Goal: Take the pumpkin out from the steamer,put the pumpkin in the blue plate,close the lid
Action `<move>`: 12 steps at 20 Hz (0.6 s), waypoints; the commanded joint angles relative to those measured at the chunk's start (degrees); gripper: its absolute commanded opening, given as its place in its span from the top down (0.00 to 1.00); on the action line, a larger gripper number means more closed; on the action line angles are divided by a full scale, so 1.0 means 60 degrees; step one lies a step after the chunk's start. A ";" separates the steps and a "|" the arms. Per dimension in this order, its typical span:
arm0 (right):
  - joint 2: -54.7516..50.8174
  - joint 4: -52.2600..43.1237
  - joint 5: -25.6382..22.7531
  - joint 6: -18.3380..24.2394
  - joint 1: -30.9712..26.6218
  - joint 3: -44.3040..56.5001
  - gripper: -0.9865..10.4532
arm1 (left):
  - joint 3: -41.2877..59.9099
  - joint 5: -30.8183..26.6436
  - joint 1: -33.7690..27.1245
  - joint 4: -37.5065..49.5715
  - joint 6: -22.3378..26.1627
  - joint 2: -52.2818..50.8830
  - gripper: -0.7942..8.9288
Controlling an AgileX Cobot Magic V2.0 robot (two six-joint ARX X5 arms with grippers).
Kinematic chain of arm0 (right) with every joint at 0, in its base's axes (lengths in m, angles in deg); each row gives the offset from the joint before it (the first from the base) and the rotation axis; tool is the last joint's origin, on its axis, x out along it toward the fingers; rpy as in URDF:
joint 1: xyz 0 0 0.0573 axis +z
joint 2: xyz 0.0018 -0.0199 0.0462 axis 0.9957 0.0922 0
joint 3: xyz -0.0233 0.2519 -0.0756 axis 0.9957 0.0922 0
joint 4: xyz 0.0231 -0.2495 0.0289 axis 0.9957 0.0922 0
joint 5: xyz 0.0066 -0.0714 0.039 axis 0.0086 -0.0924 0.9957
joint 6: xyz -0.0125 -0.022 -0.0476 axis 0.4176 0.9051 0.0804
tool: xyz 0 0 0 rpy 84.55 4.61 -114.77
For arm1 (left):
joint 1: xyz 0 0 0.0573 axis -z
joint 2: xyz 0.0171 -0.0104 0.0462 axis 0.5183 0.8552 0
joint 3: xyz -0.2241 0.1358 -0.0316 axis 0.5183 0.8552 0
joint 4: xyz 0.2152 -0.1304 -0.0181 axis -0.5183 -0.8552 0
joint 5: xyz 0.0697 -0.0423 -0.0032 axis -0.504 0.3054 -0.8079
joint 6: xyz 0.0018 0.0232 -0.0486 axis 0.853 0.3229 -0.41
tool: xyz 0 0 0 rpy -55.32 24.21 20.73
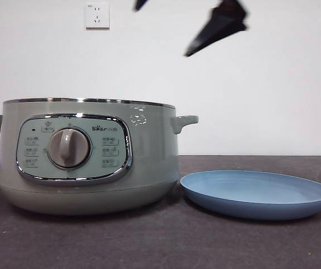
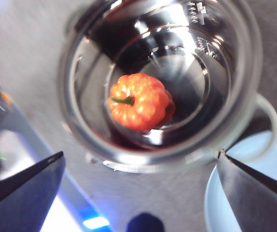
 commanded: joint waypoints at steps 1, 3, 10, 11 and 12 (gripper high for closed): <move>0.1399 0.1253 -0.0681 0.0317 0.0492 -0.2109 0.38 | -0.0193 -0.0699 0.0004 0.0168 0.0437 -0.0532 0.93; 0.2422 0.2135 -0.1220 0.0302 0.0856 -0.3566 0.38 | -0.0193 -0.1093 0.0004 -0.0080 0.0495 -0.0780 0.93; 0.4317 0.2062 -0.2280 0.0270 0.1840 -0.4809 0.38 | -0.0193 -0.1195 0.0004 -0.0692 0.0488 -0.0816 0.93; 0.4546 0.1927 -0.2419 0.0273 0.1876 -0.4809 0.38 | -0.0193 -0.1195 0.0004 -0.0718 0.0488 -0.0816 0.93; 0.4801 0.1851 -0.2608 0.0277 0.1963 -0.4809 0.38 | -0.0193 -0.1191 0.0004 -0.0725 0.0488 -0.0816 0.93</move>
